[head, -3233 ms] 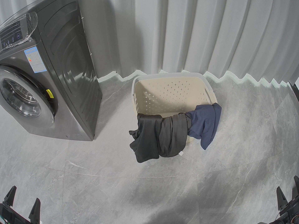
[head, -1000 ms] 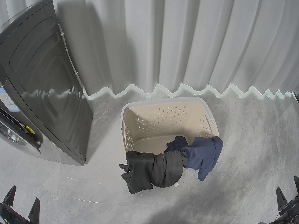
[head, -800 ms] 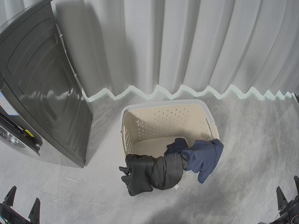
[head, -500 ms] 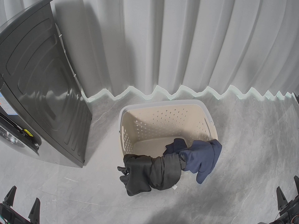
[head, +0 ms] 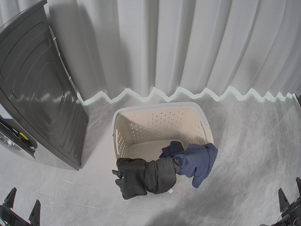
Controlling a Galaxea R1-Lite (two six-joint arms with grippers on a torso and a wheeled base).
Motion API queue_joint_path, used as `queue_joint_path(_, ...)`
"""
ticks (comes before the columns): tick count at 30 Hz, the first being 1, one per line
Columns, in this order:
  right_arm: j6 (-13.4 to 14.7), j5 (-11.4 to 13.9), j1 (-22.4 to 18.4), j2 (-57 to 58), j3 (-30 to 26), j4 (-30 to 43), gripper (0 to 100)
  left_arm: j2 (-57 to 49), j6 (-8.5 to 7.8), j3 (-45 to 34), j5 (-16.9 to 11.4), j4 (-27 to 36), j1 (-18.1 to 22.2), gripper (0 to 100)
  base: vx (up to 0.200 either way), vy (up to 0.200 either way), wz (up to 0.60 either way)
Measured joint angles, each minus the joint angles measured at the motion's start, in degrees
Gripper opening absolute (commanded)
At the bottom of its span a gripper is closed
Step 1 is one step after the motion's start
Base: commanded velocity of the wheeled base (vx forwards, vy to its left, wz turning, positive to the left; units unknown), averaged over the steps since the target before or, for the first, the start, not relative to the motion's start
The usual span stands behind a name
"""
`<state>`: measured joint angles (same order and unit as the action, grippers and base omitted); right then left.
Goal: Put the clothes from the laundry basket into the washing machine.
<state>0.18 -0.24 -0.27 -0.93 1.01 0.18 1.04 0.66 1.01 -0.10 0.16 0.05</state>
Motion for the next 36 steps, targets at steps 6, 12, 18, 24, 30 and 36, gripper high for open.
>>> queue_joint_path(6,0.0,0.0,0.0,0.0,0.0,0.0,100,0.0,0.05,0.0,0.0,0.0,0.0,100,0.067,0.0,0.0)
queue_joint_path(12,0.0,0.0,0.0,0.0,0.0,0.0,100,0.0,0.02,0.0,0.0,0.0,0.0,100,0.133,0.0,0.0)
queue_joint_path(18,0.0,0.0,0.0,0.0,0.0,0.0,100,0.0,0.05,0.0,0.0,0.0,0.0,100,0.167,0.0,0.0)
queue_joint_path(24,0.0,0.0,0.0,0.0,0.0,0.0,100,0.0,0.07,0.0,0.0,0.0,0.0,100,0.033,0.0,0.0)
queue_joint_path(30,0.0,0.0,0.1,0.0,0.0,0.0,100,0.0,0.1,0.0,0.0,0.0,0.0,100,0.167,0.0,0.0)
queue_joint_path(36,0.0,0.0,0.1,0.0,0.0,0.0,100,0.0,0.21,0.0,0.0,0.1,0.0,100,0.0,0.0,0.0)
